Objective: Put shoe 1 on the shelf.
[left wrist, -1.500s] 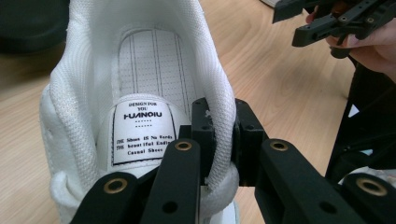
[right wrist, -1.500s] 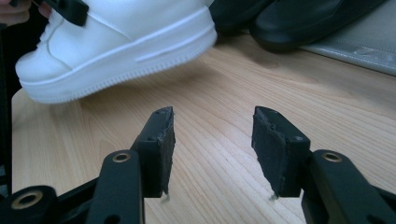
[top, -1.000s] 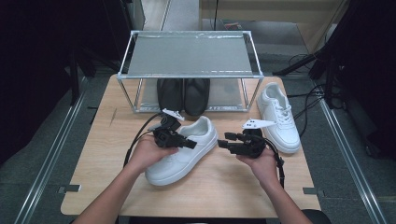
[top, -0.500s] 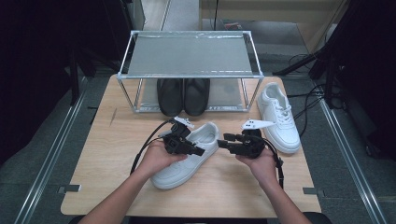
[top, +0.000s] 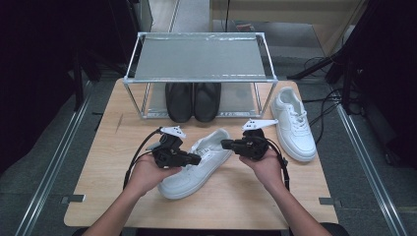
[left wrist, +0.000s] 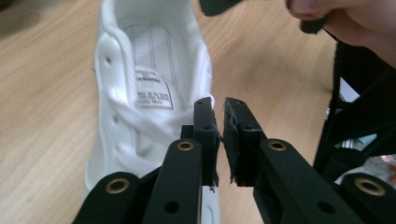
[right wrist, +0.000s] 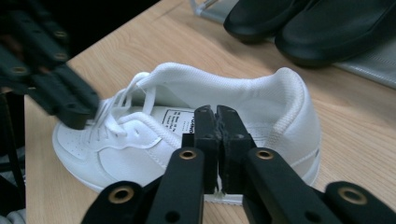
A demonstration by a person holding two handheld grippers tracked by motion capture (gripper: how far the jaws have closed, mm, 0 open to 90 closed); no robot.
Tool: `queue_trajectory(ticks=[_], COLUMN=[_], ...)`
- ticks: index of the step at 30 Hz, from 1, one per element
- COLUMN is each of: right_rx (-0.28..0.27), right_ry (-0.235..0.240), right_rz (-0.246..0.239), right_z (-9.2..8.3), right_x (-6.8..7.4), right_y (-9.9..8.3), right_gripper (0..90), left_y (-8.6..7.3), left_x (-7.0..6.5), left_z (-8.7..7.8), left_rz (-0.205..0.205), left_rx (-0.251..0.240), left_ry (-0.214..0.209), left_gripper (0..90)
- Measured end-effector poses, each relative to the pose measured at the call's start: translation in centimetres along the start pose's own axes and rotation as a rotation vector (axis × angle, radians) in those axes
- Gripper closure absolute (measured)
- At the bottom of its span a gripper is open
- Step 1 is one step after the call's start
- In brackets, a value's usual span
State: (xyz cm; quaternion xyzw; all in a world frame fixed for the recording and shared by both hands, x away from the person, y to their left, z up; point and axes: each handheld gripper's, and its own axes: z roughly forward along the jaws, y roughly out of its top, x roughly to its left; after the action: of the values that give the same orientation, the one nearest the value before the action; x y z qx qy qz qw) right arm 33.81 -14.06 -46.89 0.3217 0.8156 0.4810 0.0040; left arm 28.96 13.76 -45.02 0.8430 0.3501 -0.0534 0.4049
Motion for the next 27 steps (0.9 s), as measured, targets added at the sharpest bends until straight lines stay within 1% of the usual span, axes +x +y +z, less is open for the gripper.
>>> queue_trajectory(ticks=[1, 2, 4, 5, 6, 8, 9, 10, 11, 12, 13, 14, 15, 16, 19, 22, 24, 27], right_rx=[0.011, 0.018, 0.041, 0.054, 0.057, 0.067, 0.075, 0.082, 0.084, 0.085, 0.088, 0.091, 0.091, 0.093, 0.100, 0.117, 0.131, 0.158], right_ry=[0.003, 0.011, 0.016, 0.019, 0.024, 0.029, 0.035, 0.031, 0.026, 0.030, 0.038, 0.039, 0.043, 0.049, 0.047, 0.053, 0.058, 0.066], right_rz=[-0.001, 0.002, -0.004, -0.007, -0.012, -0.015, -0.021, -0.031, -0.035, -0.033, -0.031, -0.031, -0.026, -0.024, -0.030, -0.039, -0.046, -0.059], right_z=[0.2, 0.4, 1.0, 1.4, 1.6, 2.1, 2.3, 2.5, 2.7, 2.7, 2.8, 2.9, 2.9, 2.9, 2.8, 2.6, 2.5, 2.6], right_x=[-0.1, -0.1, -0.1, -0.1, -0.1, 0.0, 0.0, 0.1, 0.1, 0.1, 0.0, -0.1, -0.1, -0.1, -0.1, 0.1, 0.4, 0.9], right_y=[0.1, 0.2, 0.3, 0.3, 0.3, 0.3, 0.3, 0.2, 0.2, 0.2, 0.2, 0.2, 0.1, 0.1, 0.1, 0.1, -0.1, -0.5], right_gripper=[90.0, 90.0, 90.0, 90.0, 90.0, 90.0, 90.0, 90.0, 90.0, 90.0, 90.0, 90.0, 90.0, 90.0, 90.0, 90.0, 90.0, 90.0], left_y=[-0.3, -0.9, -1.9, -2.3, -2.8, -3.5, -3.8, -4.0, -4.0, -4.2, -4.3, -4.3, -4.4, -4.4, -4.4, -4.3, -4.4, -4.5], left_x=[-0.1, -0.3, -0.7, -0.9, -1.1, -1.2, -1.2, -1.2, -1.1, -0.8, -0.6, -0.3, -0.2, -0.3, -0.4, -0.1, 0.2, 0.7], left_z=[-0.1, 0.0, 0.4, 0.5, 0.9, 1.5, 1.9, 2.3, 2.5, 2.6, 2.6, 2.6, 2.6, 2.6, 2.7, 2.4, 2.2, 1.8], left_rz=[-0.007, -0.026, -0.049, -0.053, -0.061, -0.071, -0.076, -0.075, -0.069, -0.066, -0.069, -0.082, -0.082, -0.074, -0.062, -0.066, -0.077, -0.072], left_rx=[-0.008, -0.014, -0.021, -0.020, -0.009, -0.003, 0.012, 0.027, 0.042, 0.050, 0.040, 0.035, 0.034, 0.035, 0.035, 0.042, 0.035, 0.035], left_ry=[-0.004, -0.021, -0.038, -0.033, -0.031, -0.018, -0.015, -0.003, 0.008, 0.020, 0.008, -0.011, -0.014, -0.002, 0.009, 0.014, 0.019, 0.032], left_gripper=[85.6, 86.5, 87.0, 87.0, 87.0, 87.1, 87.5, 87.5, 87.8, 87.9, 89.8, 89.9, 90.0, 90.0, 90.0, 90.0, 90.0, 90.0])
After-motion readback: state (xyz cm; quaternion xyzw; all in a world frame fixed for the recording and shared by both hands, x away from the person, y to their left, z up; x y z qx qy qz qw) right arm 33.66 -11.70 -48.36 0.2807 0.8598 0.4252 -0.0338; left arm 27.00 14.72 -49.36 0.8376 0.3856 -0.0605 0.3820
